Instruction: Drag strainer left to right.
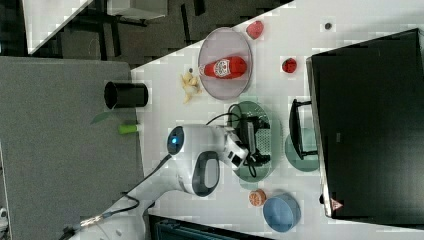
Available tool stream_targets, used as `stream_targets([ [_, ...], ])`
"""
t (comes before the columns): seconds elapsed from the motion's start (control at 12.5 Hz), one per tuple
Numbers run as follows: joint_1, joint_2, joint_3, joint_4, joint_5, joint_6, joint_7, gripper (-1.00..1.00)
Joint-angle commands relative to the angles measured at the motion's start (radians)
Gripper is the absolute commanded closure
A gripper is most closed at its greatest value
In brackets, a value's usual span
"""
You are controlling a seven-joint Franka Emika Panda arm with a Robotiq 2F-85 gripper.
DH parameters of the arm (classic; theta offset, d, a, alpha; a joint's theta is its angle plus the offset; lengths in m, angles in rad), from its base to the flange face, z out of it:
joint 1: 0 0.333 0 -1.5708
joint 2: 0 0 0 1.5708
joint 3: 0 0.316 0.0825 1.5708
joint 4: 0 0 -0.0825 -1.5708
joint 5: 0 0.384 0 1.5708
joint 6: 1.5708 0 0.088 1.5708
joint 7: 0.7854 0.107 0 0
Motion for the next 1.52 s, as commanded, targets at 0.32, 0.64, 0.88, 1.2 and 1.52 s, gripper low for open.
stream_targets([
  [0.32, 0.038, -0.358, 0.029, 0.153, 0.002, -0.386, -0.447, -1.0],
  [0.64, 0.038, -0.503, 0.027, 0.351, 0.002, -0.746, -0.58, -1.0],
  [0.88, 0.039, -0.534, 0.034, 0.492, 0.007, -0.971, -0.583, -1.0],
  [1.2, 0.04, -0.537, 0.034, 0.582, 0.017, -1.055, -0.594, -1.0],
  [1.52, 0.04, -0.534, 0.036, 0.577, 0.018, -1.077, -0.596, -1.0],
])
